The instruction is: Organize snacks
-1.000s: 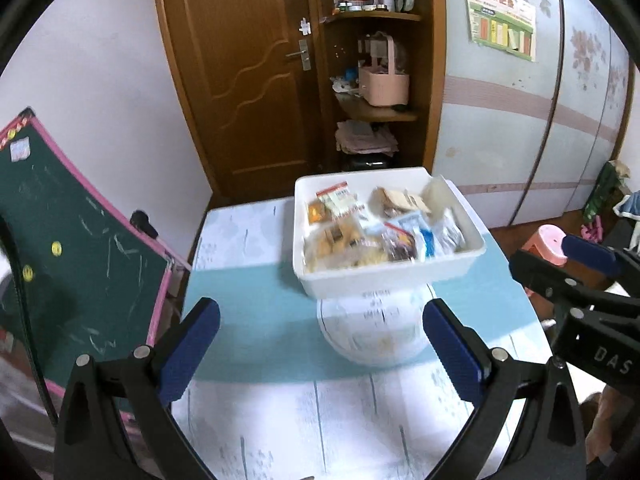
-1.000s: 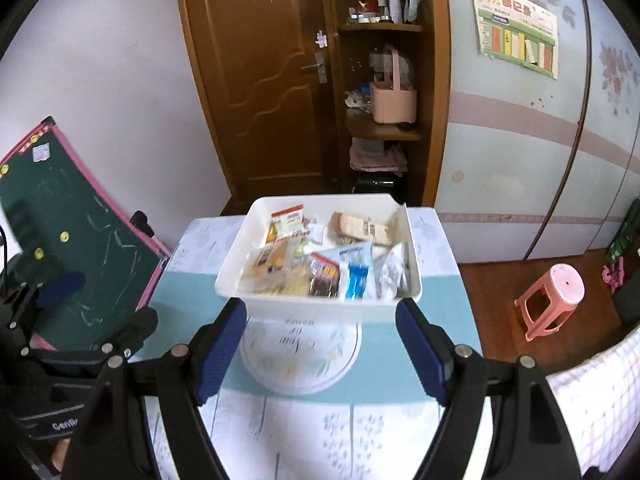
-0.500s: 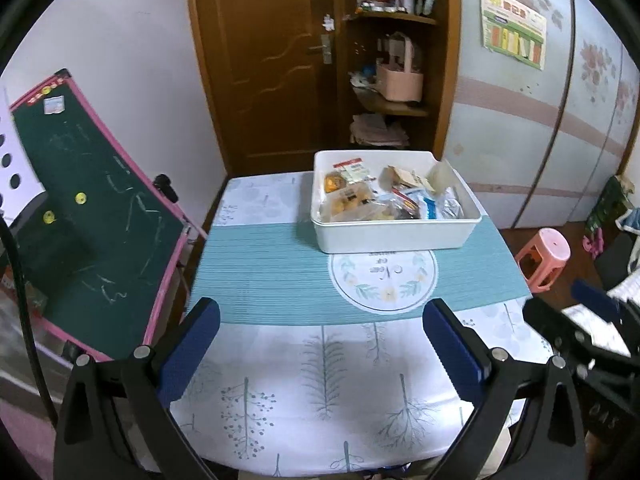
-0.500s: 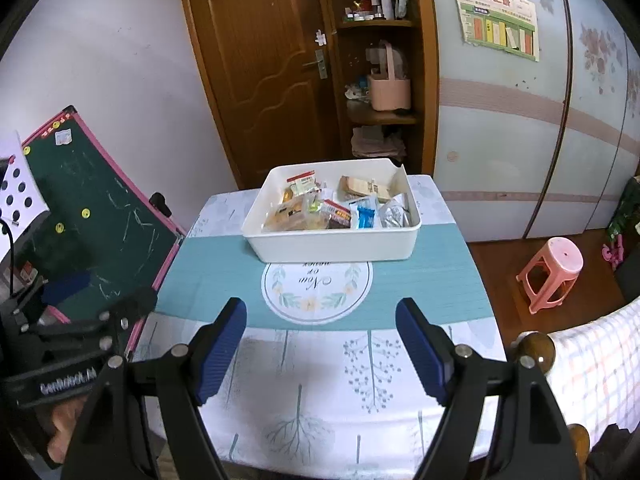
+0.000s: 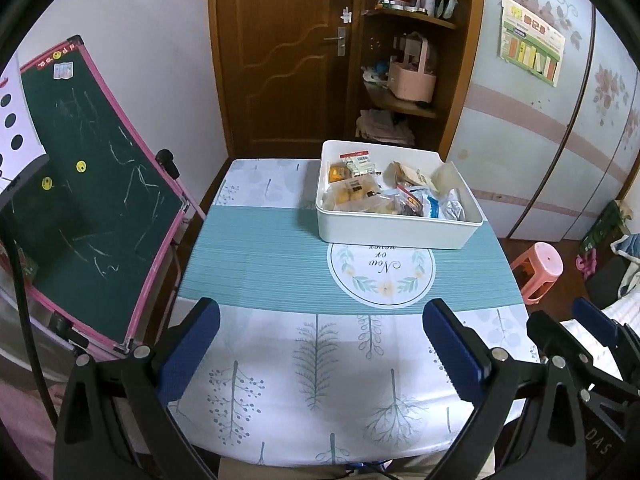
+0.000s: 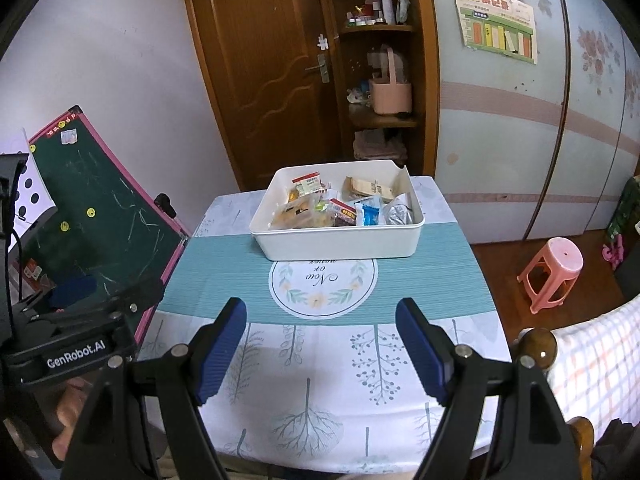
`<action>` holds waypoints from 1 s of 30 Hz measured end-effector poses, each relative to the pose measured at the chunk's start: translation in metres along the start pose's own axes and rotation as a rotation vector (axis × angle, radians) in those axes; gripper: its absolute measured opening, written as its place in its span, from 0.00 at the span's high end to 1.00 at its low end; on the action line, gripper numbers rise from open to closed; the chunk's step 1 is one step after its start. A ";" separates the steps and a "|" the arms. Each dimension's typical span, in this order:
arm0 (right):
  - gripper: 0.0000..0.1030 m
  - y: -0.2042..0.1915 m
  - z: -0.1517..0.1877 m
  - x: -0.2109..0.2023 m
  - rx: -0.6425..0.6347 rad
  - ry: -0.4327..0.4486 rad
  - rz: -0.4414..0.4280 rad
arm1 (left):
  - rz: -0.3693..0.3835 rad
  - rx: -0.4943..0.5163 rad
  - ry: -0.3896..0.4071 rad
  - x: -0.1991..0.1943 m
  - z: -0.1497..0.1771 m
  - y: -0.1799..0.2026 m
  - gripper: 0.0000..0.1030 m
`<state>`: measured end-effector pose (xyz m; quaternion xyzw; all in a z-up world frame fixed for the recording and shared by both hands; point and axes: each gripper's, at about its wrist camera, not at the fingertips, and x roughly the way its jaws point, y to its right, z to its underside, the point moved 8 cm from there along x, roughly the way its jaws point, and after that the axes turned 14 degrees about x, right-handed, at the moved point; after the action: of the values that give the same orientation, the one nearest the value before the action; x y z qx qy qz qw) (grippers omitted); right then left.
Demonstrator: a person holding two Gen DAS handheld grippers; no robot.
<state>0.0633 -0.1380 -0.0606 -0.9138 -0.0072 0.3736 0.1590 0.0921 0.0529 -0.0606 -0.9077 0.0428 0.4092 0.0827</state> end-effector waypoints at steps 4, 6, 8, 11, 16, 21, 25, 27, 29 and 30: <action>0.25 0.000 0.000 0.000 0.000 0.004 0.002 | 0.002 0.008 0.002 0.000 0.000 0.000 0.02; 0.25 -0.001 0.000 -0.001 -0.001 0.007 0.001 | -0.003 0.018 0.004 0.000 0.001 0.001 0.02; 0.25 -0.001 0.000 -0.001 -0.002 0.007 0.000 | -0.004 0.021 0.007 -0.001 0.001 0.002 0.02; 0.25 -0.002 0.000 -0.001 0.001 0.008 0.001 | -0.010 0.029 0.010 -0.002 0.002 0.005 0.02; 0.25 -0.002 -0.001 -0.002 0.000 0.010 -0.001 | -0.019 0.053 0.012 -0.004 0.002 0.011 0.02; 0.25 -0.002 -0.001 -0.001 0.001 0.009 -0.002 | -0.026 0.065 0.020 -0.007 0.001 0.015 0.02; 0.25 -0.002 0.000 -0.001 0.001 0.008 -0.002 | -0.027 0.066 0.018 -0.007 0.001 0.016 0.02; 0.25 -0.001 0.000 -0.001 0.002 0.008 -0.002 | -0.026 0.064 0.018 -0.007 0.001 0.016 0.02; 0.25 -0.001 0.000 -0.001 0.001 0.008 -0.001 | -0.027 0.065 0.018 -0.007 0.001 0.016 0.02; 0.25 -0.001 0.000 -0.001 0.001 0.009 -0.001 | -0.027 0.065 0.018 -0.007 0.001 0.016 0.02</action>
<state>0.0627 -0.1370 -0.0592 -0.9154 -0.0068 0.3695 0.1596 0.0845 0.0377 -0.0580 -0.9086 0.0445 0.3984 0.1173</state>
